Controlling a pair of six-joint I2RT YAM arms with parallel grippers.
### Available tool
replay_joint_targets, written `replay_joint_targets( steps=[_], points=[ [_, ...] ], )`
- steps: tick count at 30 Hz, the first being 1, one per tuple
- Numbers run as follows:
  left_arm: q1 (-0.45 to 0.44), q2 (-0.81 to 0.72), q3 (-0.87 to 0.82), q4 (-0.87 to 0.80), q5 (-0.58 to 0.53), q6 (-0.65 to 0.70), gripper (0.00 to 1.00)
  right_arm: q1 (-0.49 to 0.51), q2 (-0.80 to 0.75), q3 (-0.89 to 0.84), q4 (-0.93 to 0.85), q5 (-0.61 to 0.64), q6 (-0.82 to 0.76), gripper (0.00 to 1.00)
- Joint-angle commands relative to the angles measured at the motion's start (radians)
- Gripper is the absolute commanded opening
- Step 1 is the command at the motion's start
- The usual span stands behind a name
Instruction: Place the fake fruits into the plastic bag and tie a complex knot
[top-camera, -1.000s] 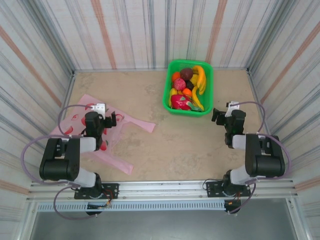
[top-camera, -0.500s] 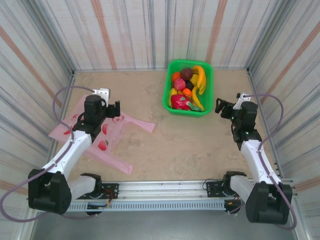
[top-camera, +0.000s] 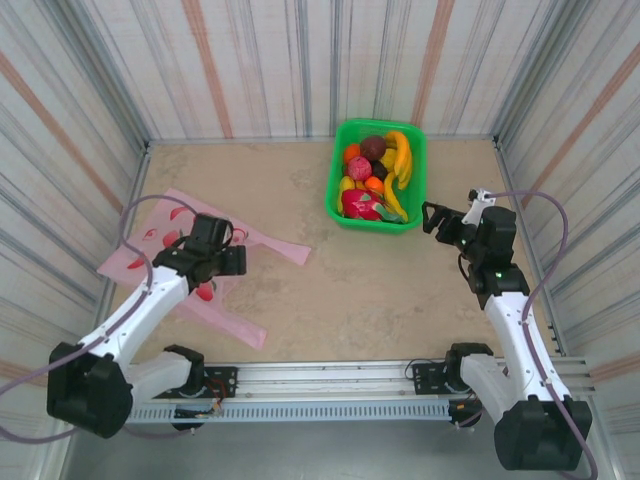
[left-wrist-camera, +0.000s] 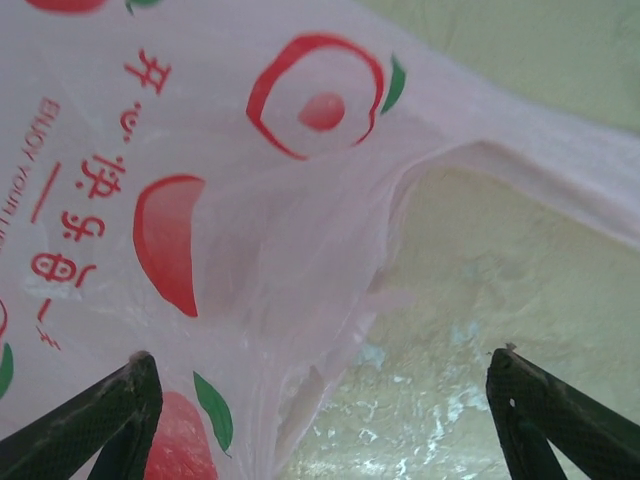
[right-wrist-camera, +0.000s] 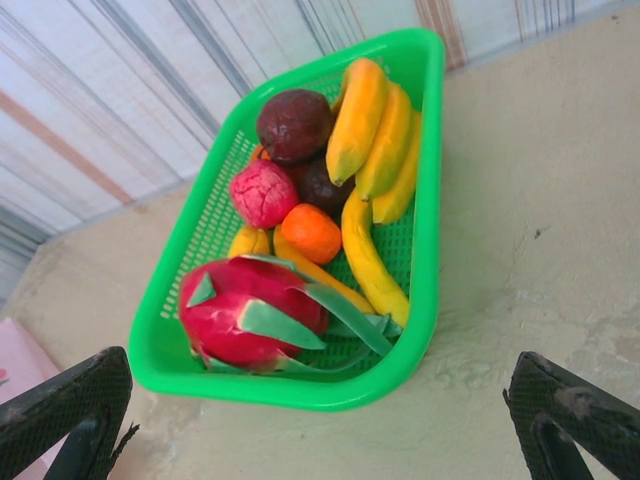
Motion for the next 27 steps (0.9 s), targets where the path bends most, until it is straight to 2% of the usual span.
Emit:
replay_joint_targets(
  steps=[1,11,19,22,27],
  points=[
    [-0.01,0.101,0.05,-0.076,-0.068,-0.005,0.86,0.009,-0.006,0.033,-0.022,-0.022,0.025,0.99],
    [-0.022,0.336,0.153,-0.086,-0.209,0.035,0.8,0.011,0.0,0.039,-0.023,-0.016,0.001,0.99],
    [-0.021,0.477,0.212,-0.092,-0.269,0.048,0.7,0.011,0.018,0.034,-0.011,-0.016,-0.008,0.99],
    [-0.023,0.508,0.222,-0.079,-0.28,0.054,0.65,0.012,0.023,0.033,-0.007,-0.018,-0.011,0.99],
    [-0.021,0.546,0.228,-0.055,-0.302,0.064,0.44,0.011,0.024,0.029,-0.004,-0.019,-0.008,0.99]
  ],
)
